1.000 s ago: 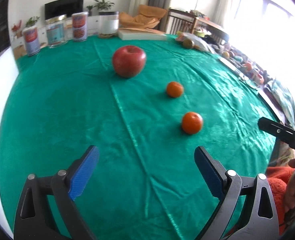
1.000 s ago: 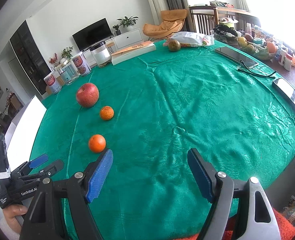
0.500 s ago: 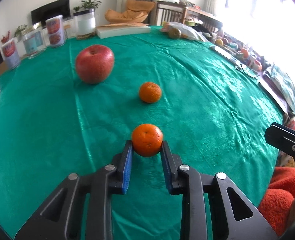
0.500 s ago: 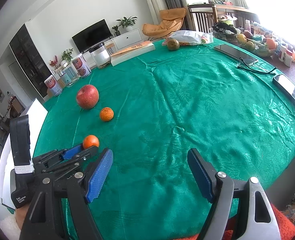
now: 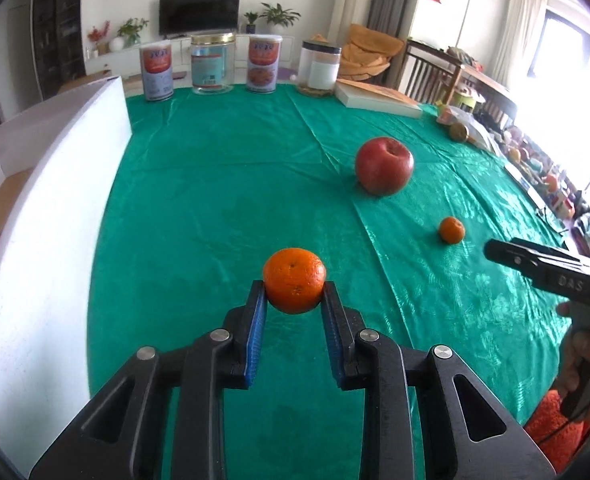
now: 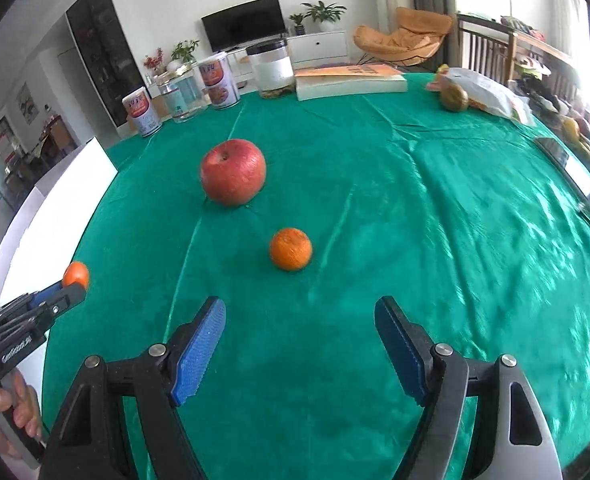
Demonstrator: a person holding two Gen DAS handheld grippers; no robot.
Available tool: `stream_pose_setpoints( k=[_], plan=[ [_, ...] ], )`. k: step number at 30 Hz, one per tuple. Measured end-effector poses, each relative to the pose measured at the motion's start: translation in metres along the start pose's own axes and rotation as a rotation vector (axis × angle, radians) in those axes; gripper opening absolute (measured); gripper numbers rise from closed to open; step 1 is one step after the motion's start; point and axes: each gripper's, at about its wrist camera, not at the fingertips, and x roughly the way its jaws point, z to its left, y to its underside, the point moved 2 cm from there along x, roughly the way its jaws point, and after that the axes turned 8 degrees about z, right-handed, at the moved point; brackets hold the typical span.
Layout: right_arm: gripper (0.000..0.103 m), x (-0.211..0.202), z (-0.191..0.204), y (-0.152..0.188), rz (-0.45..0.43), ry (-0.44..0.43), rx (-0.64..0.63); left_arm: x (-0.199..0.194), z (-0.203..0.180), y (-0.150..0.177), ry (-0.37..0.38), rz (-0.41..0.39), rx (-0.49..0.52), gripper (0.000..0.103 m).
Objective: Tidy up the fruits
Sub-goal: 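Grasp a tangerine with the left tool while the right tool grasps the red apple, then carry the tangerine and apple over the box and open both tools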
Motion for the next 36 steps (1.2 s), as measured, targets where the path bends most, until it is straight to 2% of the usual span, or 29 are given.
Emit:
stream_pose_setpoints(
  k=[3,7,10,11,12,13,14,17,21,24,27,29,32,36],
  plan=[
    [0.077,0.013,0.024,-0.04,-0.015,-0.008,-0.051,-0.013,0.008,-0.001,0.005,-0.02,-0.021,0.027],
    [0.082,0.056,0.063,-0.083,0.074,0.08,-0.161,-0.024,0.016,0.0,0.02,-0.025,-0.05,0.027],
    [0.082,0.09,0.066,-0.102,0.136,0.138,-0.139,-0.036,0.018,0.0,0.028,-0.033,-0.048,0.027],
    [0.081,0.096,0.065,-0.106,0.14,0.11,-0.127,-0.041,0.02,0.0,0.029,-0.037,-0.047,0.027],
    [0.074,0.098,0.063,-0.108,0.135,0.065,-0.107,-0.046,0.022,0.0,0.03,-0.042,-0.047,0.027],
    [0.068,0.098,0.061,-0.11,0.13,0.069,-0.083,-0.051,0.024,0.001,0.032,-0.046,-0.049,0.027],
    [0.068,0.096,0.061,-0.11,0.125,0.072,-0.074,-0.057,0.028,0.001,0.034,-0.052,-0.054,0.027],
    [0.068,0.081,0.059,-0.102,0.108,0.005,-0.053,-0.076,0.04,0.0,0.04,-0.073,-0.082,0.027],
    [0.068,0.041,0.072,-0.091,0.081,-0.141,-0.027,-0.107,0.059,-0.005,0.1,-0.085,-0.121,0.027],
    [0.068,-0.003,0.115,-0.085,0.044,-0.274,-0.09,-0.147,0.079,-0.007,0.149,-0.122,-0.149,0.027],
    [0.068,-0.037,0.182,-0.076,0.053,-0.449,-0.183,-0.18,0.116,-0.004,0.111,-0.174,-0.212,0.027],
    [0.068,-0.05,0.238,-0.064,0.074,-0.527,-0.287,-0.187,0.15,0.002,0.053,-0.182,-0.283,0.027],
    [0.068,-0.051,0.32,-0.039,0.129,-0.592,-0.451,-0.168,0.207,0.017,-0.067,-0.109,-0.406,0.027],
    [0.068,-0.025,0.399,0.006,0.196,-0.533,-0.664,-0.122,0.259,0.046,-0.129,0.053,-0.526,0.027]
  ],
)
